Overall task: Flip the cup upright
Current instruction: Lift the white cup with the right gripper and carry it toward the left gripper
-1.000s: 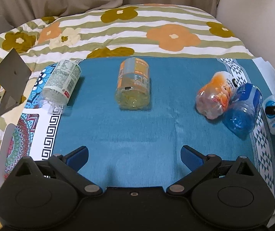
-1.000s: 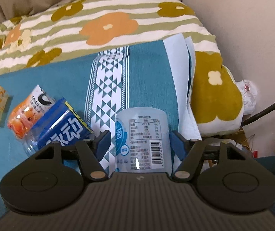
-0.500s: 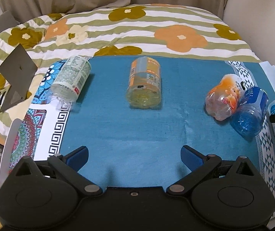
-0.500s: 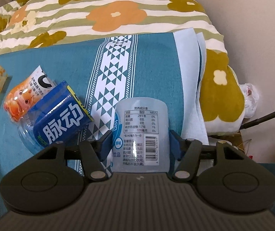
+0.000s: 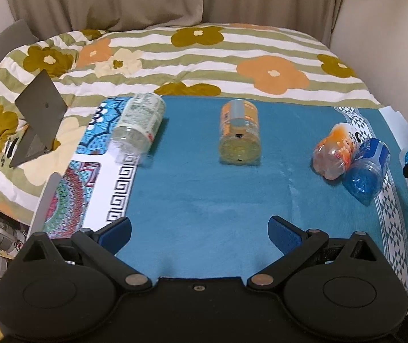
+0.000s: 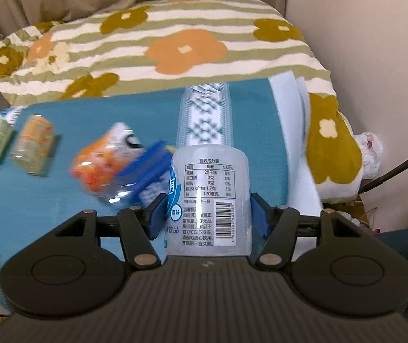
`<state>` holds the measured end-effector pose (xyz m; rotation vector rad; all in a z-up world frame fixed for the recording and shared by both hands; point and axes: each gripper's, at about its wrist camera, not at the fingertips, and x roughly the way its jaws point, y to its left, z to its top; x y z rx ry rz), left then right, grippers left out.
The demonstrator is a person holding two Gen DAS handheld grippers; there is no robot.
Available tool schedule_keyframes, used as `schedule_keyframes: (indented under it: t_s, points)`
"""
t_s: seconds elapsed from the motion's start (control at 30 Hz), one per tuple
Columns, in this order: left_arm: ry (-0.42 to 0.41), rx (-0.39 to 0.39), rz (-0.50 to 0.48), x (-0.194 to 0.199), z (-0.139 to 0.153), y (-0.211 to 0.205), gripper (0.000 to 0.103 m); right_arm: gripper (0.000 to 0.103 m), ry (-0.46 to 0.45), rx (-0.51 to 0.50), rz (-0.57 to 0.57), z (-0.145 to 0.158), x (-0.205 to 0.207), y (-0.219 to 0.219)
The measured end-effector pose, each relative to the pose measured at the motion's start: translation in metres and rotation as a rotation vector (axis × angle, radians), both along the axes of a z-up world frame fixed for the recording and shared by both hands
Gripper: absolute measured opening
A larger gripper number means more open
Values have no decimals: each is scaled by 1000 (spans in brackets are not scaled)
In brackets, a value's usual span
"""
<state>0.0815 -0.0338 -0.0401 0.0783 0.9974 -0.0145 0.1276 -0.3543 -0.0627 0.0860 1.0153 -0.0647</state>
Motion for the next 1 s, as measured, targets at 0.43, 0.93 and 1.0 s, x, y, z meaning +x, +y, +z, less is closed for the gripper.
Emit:
schedule_keyframes:
  t_s: [0.43, 0.93, 1.0]
  points:
    - [-3, -30, -73, -31, -10, 52, 103, 76, 17, 74, 56, -7, -38, 110]
    - [27, -37, -165, -32, -37, 74, 103, 76, 49, 77, 36, -65, -36, 182]
    - [28, -38, -169, -31, -37, 74, 103, 78, 53, 89, 26, -68, -35, 182]
